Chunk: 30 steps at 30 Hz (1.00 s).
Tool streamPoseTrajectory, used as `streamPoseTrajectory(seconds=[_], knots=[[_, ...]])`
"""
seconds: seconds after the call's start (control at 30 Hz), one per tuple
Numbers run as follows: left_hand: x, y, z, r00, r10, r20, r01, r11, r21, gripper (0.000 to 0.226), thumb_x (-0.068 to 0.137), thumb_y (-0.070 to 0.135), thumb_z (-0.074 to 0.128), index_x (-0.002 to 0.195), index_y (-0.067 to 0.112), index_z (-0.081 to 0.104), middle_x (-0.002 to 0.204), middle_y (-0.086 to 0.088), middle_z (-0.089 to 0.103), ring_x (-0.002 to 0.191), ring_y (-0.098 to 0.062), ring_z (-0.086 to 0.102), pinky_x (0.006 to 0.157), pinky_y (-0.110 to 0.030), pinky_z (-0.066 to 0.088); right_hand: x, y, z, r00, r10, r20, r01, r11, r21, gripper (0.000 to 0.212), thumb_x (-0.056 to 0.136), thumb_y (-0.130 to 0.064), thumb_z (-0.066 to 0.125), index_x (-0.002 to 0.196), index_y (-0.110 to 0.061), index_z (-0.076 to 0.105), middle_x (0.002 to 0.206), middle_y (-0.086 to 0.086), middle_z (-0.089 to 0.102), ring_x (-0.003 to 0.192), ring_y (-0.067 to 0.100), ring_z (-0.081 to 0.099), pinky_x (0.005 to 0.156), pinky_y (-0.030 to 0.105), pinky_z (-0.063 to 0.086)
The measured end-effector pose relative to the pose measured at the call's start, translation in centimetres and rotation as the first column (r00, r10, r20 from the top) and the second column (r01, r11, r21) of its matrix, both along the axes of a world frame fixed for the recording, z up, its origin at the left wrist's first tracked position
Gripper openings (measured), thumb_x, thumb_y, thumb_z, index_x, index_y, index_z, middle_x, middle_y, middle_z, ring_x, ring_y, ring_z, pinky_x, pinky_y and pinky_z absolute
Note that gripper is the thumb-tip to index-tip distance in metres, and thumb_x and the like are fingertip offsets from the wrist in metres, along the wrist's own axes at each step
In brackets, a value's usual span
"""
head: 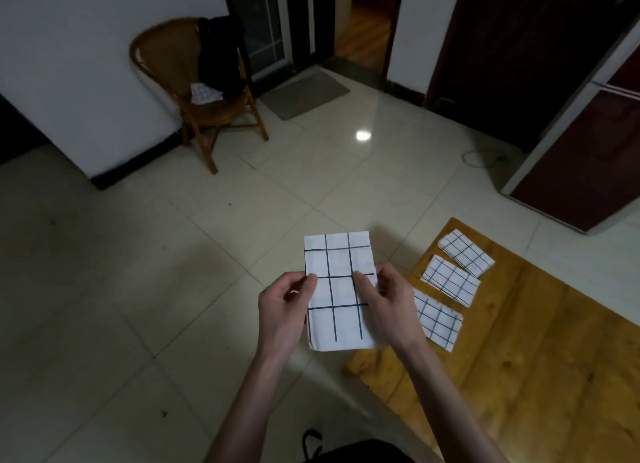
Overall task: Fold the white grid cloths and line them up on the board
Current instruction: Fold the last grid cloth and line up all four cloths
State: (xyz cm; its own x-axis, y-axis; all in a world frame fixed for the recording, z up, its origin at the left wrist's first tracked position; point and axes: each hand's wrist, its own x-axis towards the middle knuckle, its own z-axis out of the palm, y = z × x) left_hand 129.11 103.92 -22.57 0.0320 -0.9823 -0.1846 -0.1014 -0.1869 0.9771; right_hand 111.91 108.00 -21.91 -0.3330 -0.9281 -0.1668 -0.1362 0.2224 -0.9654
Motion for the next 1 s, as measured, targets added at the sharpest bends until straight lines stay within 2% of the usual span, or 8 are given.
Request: streamPoseTrajectory(seconds=[0.1,0.2,0.4,0.73,0.9,1.0], knots=[[1.9,-2.3,0.1,1.0,0.014,0.001,-0.014,1.0,-0.001,0.008,0.096,0.019,0.073,0.089,0.018,0.077,0.082,0.001,0.076,0.074,-0.013,0.068,0.062,-0.03,0.052,1.7,-2.6,0.1,1.0,0.007,0.019,-0.007,1.0,-0.001,0.011,0.104,-0.029,0.062,0.111,-0.021,0.064,0.102,-0.006,0.075,0.09,0.006,0.074,0.072,0.021,0.059],[3.3,-4.9,-0.1,0.999,0.04,-0.001,-0.04,0.999,-0.008,0.008,0.096,0.019,0.073,0.089,0.018,0.077,0.084,0.002,0.077,0.078,-0.015,0.07,0.066,-0.031,0.054,3.2,-5.4,0.1,0.997,0.01,0.076,-0.011,1.0,0.016,0.014,0.104,-0.031,0.062,0.111,-0.02,0.066,0.099,-0.009,0.077,0.089,0.007,0.075,0.069,0.018,0.057],[4.1,-12.5,0.4,1.0,0.01,-0.019,-0.01,1.0,-0.018,0.006,0.097,0.015,0.072,0.092,0.015,0.077,0.089,0.006,0.078,0.085,-0.008,0.073,0.072,-0.019,0.056,4.4,-11.6,-0.7,0.994,0.018,0.112,-0.023,0.999,0.044,0.015,0.105,-0.028,0.061,0.114,-0.018,0.066,0.103,-0.004,0.078,0.089,0.011,0.077,0.069,0.024,0.061],[1.7,-26.7,1.7,0.983,-0.178,0.055,0.181,0.982,-0.051,0.012,0.098,0.015,0.07,0.088,0.017,0.075,0.085,0.004,0.076,0.077,-0.005,0.067,0.069,-0.017,0.053,3.3,-22.7,-1.3,0.984,-0.175,0.03,0.175,0.985,-0.008,0.011,0.102,-0.031,0.064,0.112,-0.028,0.067,0.103,-0.015,0.077,0.093,0.007,0.075,0.077,0.031,0.064],[-1.1,-31.7,1.9,0.957,-0.284,0.057,0.287,0.956,-0.058,0.011,0.098,0.015,0.069,0.089,0.018,0.075,0.087,0.003,0.076,0.08,-0.01,0.069,0.073,-0.024,0.056,1.7,-25.9,-0.5,0.962,-0.274,0.001,0.273,0.961,-0.031,0.009,0.102,-0.032,0.064,0.11,-0.035,0.067,0.104,-0.023,0.075,0.094,0.003,0.073,0.075,0.021,0.059],[-3.2,-34.3,1.4,0.926,-0.374,0.058,0.377,0.925,-0.058,0.009,0.098,0.017,0.07,0.091,0.019,0.076,0.088,0.005,0.077,0.083,-0.012,0.07,0.074,-0.023,0.057,0.4,-27.0,-0.3,0.93,-0.367,-0.011,0.367,0.93,-0.024,0.009,0.102,-0.033,0.063,0.11,-0.037,0.065,0.103,-0.02,0.075,0.096,0.0,0.071,0.073,0.019,0.056]])
